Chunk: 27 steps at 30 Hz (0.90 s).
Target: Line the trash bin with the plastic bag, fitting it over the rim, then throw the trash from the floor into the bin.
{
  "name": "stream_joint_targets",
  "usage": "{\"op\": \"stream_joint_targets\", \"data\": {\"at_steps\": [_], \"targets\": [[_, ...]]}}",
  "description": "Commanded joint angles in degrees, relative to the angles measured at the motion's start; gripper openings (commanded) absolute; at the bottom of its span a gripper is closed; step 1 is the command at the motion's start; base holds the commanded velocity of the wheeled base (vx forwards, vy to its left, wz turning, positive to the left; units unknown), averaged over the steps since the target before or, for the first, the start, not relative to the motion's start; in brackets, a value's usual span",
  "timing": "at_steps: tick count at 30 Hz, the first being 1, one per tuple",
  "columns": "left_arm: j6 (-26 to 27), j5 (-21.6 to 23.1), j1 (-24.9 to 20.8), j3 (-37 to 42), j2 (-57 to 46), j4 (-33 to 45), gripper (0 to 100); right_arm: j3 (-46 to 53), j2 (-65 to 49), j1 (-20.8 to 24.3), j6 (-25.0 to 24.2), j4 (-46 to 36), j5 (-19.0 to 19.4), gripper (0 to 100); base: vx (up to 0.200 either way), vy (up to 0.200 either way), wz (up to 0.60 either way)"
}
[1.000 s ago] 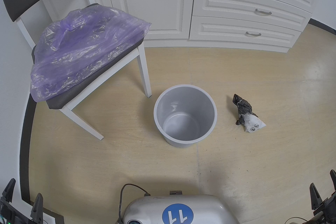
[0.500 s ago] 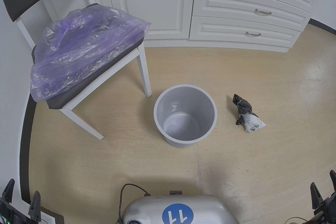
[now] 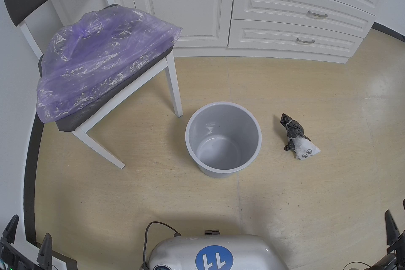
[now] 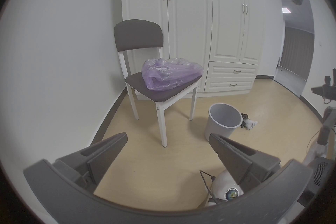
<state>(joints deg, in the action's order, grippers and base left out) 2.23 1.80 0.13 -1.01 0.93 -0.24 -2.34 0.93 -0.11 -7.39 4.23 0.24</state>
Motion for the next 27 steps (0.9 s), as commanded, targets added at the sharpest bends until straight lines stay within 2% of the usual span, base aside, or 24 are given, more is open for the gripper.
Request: {"op": "stream_joint_targets", "data": {"at_steps": [1, 2, 4, 6, 11, 15, 18, 23, 26, 27], "targets": [[-1.09, 0.22, 0.04, 0.57, -0.93, -0.64, 100, -8.56, -0.31, 0.11, -12.30, 3.50, 0.37, 100, 0.000, 0.000, 0.00], [-4.34, 1.62, -0.13, -4.61, -0.31, -6.35, 100, -8.91, -0.75, 0.11, -7.99, -0.89, 0.46, 100, 0.000, 0.000, 0.00], [-6.63, 4.44, -0.66, -9.36, 1.18, -6.96, 100, -8.29, -0.75, 0.11, -5.53, -4.58, 0.72, 100, 0.000, 0.000, 0.00], [-6.63, 5.31, -0.75, -10.59, 1.71, -6.52, 100, -8.29, -0.57, 0.11, -4.74, -5.90, 0.81, 100, 0.000, 0.000, 0.00], [-3.20, 5.75, -1.01, -12.17, 5.93, -1.25, 100, -7.94, 3.82, -0.24, 0.97, -8.36, 4.41, 100, 0.000, 0.000, 0.00], [-1.79, 5.93, -1.01, -12.08, 8.04, -0.02, 100, -8.47, 6.28, -0.15, 1.85, -8.27, 4.41, 100, 0.000, 0.000, 0.00], [1.99, 5.67, -0.93, -13.31, 16.48, -0.90, 100, -12.69, 12.96, -0.07, 2.03, -7.57, 4.41, 100, 0.000, 0.000, 0.00], [2.52, 5.40, -0.31, -14.63, 25.09, -4.50, 100, -17.87, 22.10, 0.02, 2.91, -7.13, 4.41, 100, 0.000, 0.000, 0.00], [2.52, 5.31, -0.31, -14.63, 26.58, -5.56, 100, -18.58, 23.95, 0.02, 3.34, -6.52, 4.50, 100, 0.000, 0.000, 0.00], [2.43, 5.23, 0.22, -14.63, 29.57, -7.05, 100, -19.02, 28.87, 0.20, 3.52, -2.38, 4.59, 100, 0.000, 0.000, 0.00]]}}
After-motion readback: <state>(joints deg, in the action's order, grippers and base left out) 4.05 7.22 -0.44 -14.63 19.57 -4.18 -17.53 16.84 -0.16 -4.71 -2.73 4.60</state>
